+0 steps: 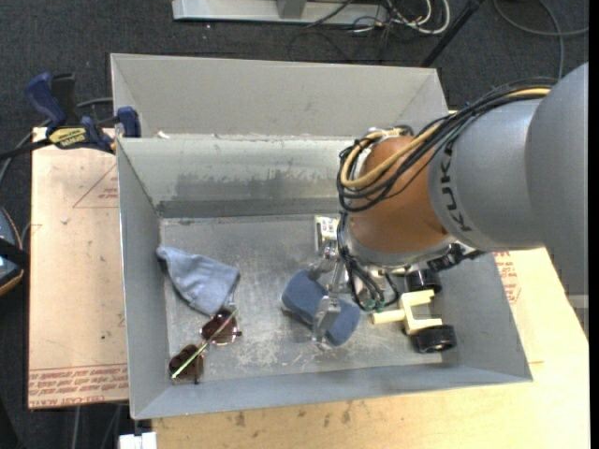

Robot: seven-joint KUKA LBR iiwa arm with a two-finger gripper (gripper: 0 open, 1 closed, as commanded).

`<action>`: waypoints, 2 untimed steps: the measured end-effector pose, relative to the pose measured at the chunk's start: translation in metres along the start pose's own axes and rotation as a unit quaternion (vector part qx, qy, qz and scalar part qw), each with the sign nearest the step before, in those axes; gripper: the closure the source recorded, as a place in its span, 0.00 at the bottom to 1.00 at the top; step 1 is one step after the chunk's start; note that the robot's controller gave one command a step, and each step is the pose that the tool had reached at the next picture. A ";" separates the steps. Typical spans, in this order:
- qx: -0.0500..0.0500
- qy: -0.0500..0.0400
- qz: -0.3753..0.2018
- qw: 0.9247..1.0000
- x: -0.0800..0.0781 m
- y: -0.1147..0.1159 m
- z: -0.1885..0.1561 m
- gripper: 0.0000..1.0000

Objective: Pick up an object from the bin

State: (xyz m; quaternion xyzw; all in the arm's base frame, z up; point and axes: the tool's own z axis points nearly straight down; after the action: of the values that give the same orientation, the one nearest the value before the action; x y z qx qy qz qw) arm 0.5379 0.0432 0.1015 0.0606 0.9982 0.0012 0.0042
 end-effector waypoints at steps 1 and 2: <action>0.000 0.000 0.012 1.000 0.005 -0.001 0.032 0.00; 0.001 0.004 0.062 0.998 0.010 -0.002 0.005 0.00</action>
Offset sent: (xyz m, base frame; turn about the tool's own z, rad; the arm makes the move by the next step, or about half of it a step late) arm -0.0103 -0.0013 -0.0015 0.1277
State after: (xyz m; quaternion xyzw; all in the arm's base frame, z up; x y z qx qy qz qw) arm 0.5279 0.0423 0.0964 0.1229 0.9924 0.0005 0.0002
